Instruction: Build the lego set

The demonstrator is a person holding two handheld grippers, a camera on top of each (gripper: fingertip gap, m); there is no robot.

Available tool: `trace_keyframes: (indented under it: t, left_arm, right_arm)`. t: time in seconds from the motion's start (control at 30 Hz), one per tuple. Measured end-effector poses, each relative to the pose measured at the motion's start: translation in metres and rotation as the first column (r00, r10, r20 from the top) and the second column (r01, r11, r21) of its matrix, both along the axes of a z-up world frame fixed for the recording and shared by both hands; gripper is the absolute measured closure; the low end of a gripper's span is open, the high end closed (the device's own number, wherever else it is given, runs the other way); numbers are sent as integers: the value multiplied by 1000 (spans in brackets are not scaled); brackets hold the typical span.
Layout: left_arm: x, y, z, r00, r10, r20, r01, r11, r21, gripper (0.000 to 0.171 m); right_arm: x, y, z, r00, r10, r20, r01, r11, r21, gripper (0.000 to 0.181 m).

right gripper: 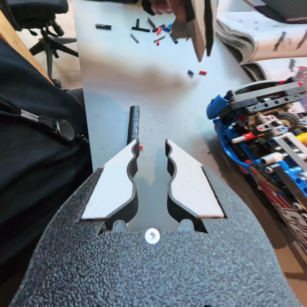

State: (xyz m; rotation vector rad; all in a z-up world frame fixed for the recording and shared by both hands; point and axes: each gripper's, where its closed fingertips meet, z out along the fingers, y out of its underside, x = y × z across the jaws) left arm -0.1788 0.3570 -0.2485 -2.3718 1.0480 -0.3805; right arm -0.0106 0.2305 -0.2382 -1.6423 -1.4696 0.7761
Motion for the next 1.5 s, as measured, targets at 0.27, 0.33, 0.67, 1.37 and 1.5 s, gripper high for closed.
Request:
trace_keyframes:
  t: [0.27, 0.33, 0.67, 1.37, 1.5]
  left_arm:
    - [2, 8, -25, 998, 9, -68, -13, 998, -63, 158]
    - [0, 11, -26, 996, 7, -90, -11, 999, -36, 170]
    - [68, -36, 29, 891, -397, -220, 454, 761, 464, 170]
    - [132, -128, 74, 813, -521, -259, 531, 482, 697, 170]
    - [132, -130, 71, 817, -529, -230, 521, 506, 688, 170]
  right_arm:
    - [9, 15, 9, 997, -52, -64, 53, 998, 16, 144]
    - [10, 16, 10, 996, -61, -70, 63, 998, 17, 144]
    - [6, 20, 34, 977, -84, -195, 81, 996, -25, 164]
    - [-46, -3, 65, 972, 15, -235, -47, 990, -130, 176]
    - [-47, -5, 62, 976, 25, -218, -57, 988, -140, 176]
